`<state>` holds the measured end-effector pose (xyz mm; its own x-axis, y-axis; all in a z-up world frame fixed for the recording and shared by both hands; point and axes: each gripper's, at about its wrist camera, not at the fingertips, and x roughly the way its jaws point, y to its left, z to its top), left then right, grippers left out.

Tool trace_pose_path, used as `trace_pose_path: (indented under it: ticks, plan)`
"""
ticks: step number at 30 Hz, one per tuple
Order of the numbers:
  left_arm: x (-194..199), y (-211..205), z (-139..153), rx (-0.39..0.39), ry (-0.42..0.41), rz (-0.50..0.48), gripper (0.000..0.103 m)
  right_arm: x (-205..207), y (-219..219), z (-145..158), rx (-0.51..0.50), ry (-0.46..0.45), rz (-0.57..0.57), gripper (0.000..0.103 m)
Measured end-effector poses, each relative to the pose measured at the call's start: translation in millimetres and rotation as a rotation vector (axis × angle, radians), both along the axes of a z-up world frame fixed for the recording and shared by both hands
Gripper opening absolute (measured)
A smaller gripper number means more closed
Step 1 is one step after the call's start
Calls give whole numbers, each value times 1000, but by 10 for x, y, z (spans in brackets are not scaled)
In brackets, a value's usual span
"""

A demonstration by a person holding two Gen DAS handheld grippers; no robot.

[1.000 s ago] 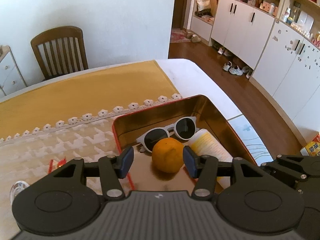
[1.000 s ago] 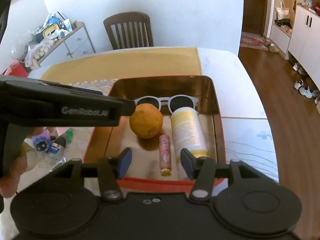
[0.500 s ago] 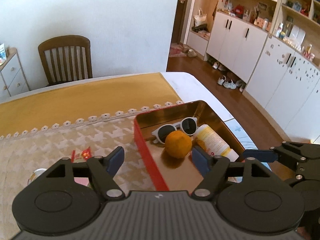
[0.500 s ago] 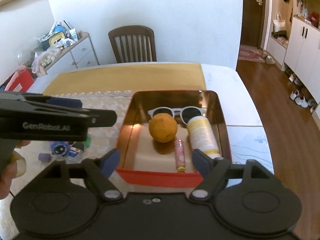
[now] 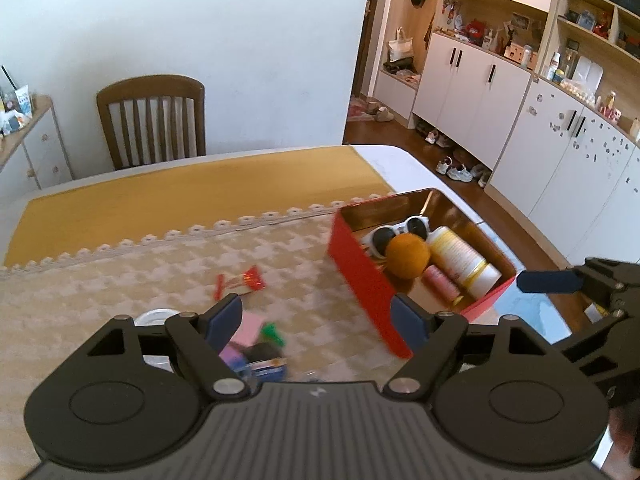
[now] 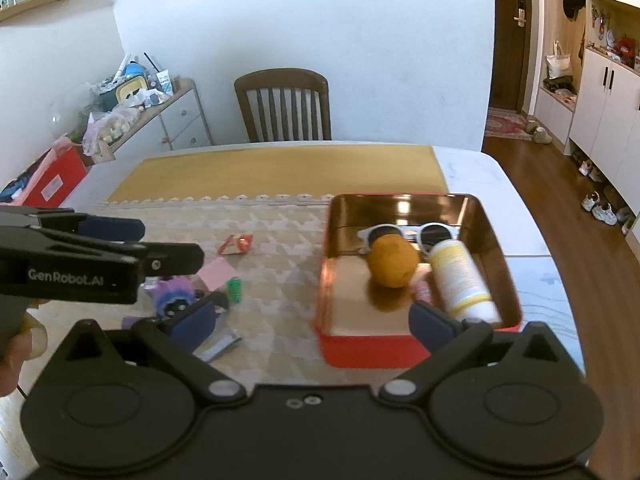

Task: Organize rigid objects
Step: 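Close the right gripper on the nail clipper while the left gripper grasps the purple eraser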

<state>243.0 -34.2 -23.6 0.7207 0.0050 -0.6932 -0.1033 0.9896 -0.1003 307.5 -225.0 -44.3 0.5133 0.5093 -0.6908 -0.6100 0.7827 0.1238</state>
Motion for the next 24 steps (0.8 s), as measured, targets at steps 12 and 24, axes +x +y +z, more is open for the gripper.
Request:
trace_pose_path:
  ticks: [12, 24]
  plan:
    - [-463, 724, -137, 28, -26, 63, 81, -323, 478, -102, -13, 9, -34, 103]
    - [-642, 1046, -676, 22, 57, 61, 81, -442, 976, -545, -59, 104, -61, 102]
